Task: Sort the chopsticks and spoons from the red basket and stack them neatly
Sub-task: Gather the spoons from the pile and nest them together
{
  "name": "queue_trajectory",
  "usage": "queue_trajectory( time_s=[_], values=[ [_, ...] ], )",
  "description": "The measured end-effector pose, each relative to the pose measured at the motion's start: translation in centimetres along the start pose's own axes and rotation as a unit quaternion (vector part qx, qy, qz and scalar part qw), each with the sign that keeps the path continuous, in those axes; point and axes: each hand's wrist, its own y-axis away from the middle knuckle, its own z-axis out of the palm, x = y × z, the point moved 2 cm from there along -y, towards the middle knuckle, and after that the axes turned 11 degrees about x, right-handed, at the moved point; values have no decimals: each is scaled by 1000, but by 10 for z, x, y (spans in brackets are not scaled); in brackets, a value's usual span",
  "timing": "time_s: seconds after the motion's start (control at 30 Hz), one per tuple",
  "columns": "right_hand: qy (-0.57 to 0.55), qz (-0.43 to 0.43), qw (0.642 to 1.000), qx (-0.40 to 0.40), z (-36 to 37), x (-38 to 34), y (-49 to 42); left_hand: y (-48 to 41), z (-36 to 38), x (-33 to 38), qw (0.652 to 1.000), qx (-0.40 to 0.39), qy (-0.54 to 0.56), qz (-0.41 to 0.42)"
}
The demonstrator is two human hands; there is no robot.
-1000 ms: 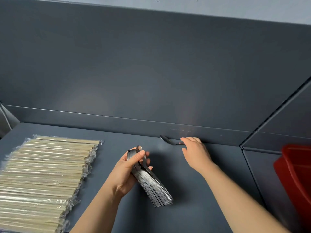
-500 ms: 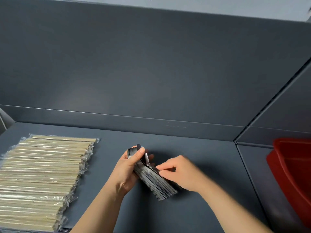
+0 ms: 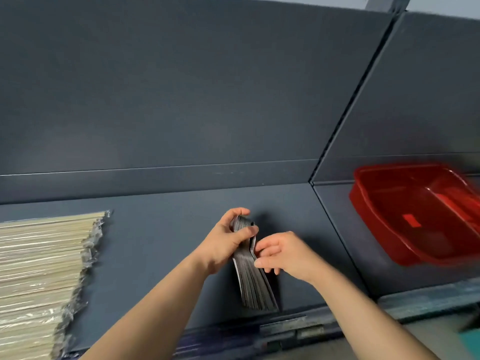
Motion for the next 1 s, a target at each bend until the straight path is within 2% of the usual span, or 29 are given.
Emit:
queue_trajectory(
  time_s=[0.1, 0.23, 0.5, 0.7, 0.8, 1.0],
  values=[
    [-14, 17, 999, 28, -12, 13, 11, 0, 18, -11, 999, -25, -27, 24],
    [-24, 25, 998, 43, -21, 25, 17, 1, 30, -19, 997, -12, -46, 63],
    [-52, 16, 998, 31, -22, 30, 15, 2, 34, -32, 966, 58, -163, 192],
    [-53, 5, 999, -8, -23, 36, 11, 7, 39, -39, 936, 131, -230, 230],
    [-45, -11, 999, -21, -22, 39, 8, 10, 39, -40, 911, 171, -285, 244],
    [16, -44, 999, -27, -18, 49, 3, 6, 31, -45, 834, 260, -409, 263]
  ],
)
